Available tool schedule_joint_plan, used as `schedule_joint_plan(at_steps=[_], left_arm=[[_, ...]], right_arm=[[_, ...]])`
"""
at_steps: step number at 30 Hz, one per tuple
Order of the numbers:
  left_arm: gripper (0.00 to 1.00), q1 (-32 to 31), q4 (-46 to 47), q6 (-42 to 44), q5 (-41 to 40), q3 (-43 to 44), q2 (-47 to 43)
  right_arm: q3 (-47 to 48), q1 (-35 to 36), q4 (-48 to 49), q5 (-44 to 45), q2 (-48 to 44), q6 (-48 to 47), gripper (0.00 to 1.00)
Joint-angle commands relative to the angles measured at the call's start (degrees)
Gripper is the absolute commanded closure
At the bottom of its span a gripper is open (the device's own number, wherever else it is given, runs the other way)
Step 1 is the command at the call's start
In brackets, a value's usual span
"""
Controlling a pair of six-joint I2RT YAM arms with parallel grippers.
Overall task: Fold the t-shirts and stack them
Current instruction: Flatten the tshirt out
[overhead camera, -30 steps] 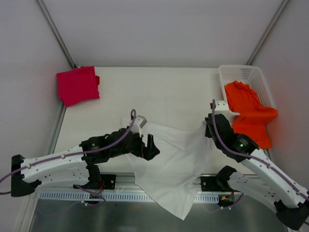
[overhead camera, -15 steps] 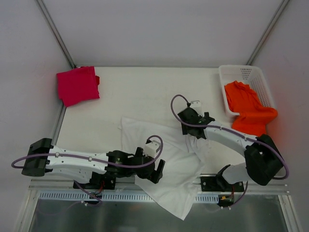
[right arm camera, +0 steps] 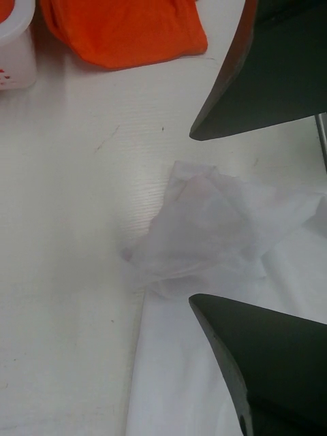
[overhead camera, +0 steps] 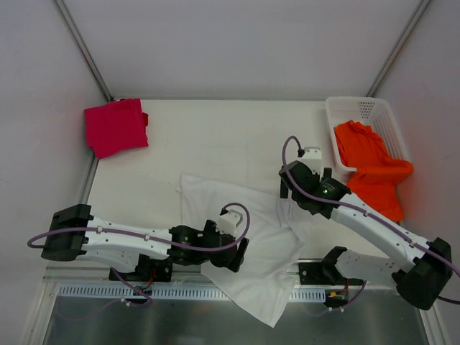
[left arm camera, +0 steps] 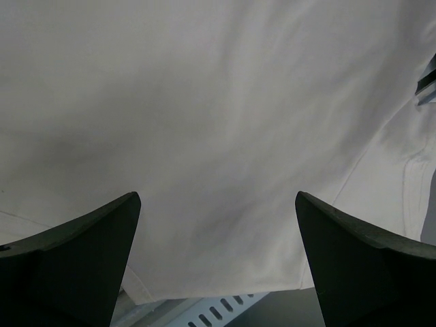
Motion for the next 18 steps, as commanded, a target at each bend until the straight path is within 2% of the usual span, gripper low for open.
schedule_joint_plan(at_steps=[1, 9, 18], left_arm=[[0.01, -0.74, 1.89, 0.41, -1.41, 2.58, 2.92], [0.01, -0.74, 4.35, 1.47, -0.53, 4.0, 6.09], [0.01, -0.74, 5.67, -0.11, -0.61, 0.13, 3.02]], right_arm=[[1.71, 3.11, -11.97, 3.36, -4.43, 8.22, 0.01], [-5.4, 9.44, -12.16, 1.08, -5.94, 21.49, 0.01], [-10.59, 11.73, -6.8, -0.16, -0.32, 25.55, 0.01]])
